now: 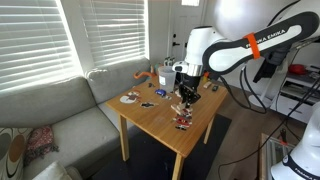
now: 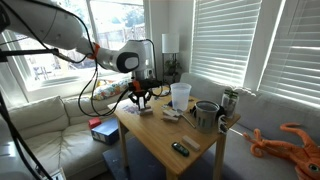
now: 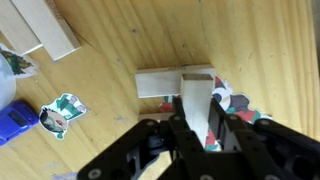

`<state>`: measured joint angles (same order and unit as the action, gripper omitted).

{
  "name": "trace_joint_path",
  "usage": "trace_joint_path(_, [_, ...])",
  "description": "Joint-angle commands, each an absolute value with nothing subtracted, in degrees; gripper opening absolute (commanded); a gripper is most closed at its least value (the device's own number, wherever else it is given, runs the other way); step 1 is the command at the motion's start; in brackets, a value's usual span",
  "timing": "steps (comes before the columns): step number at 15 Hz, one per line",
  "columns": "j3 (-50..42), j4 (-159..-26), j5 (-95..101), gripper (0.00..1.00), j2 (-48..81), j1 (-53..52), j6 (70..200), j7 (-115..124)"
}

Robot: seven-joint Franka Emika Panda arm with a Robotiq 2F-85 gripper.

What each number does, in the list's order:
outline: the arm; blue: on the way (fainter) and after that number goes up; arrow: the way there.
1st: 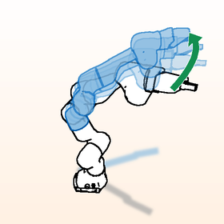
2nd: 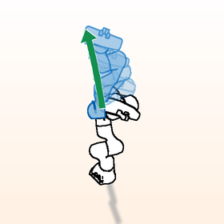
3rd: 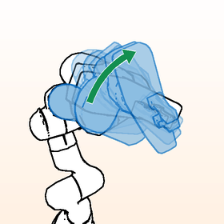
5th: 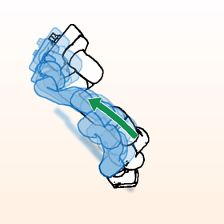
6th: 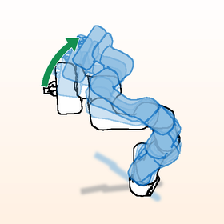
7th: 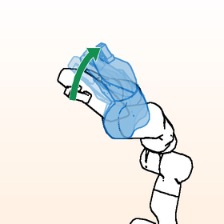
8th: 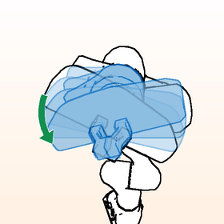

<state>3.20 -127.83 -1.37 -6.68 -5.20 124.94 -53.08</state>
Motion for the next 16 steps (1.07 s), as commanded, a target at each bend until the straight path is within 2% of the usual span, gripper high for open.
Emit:
trace_joint_path(1, [3.2,-129.1,-0.8,0.07,-7.0,-5.7,126.9,-53.6])
trace_joint_path(12, [3.1,-130.0,-0.5,0.07,-6.9,-5.5,127.4,-53.5])
trace_joint_path(13, [3.1,-130.0,-0.4,0.23,-6.9,-5.5,127.4,-53.2])
trace_joint_path(14, [3.0,-130.0,-0.9,0.53,-6.9,-5.5,127.5,-53.4])
trace_joint_path(16, [3.0,-130.1,-0.5,0.59,-7.5,-5.4,127.5,-53.1])
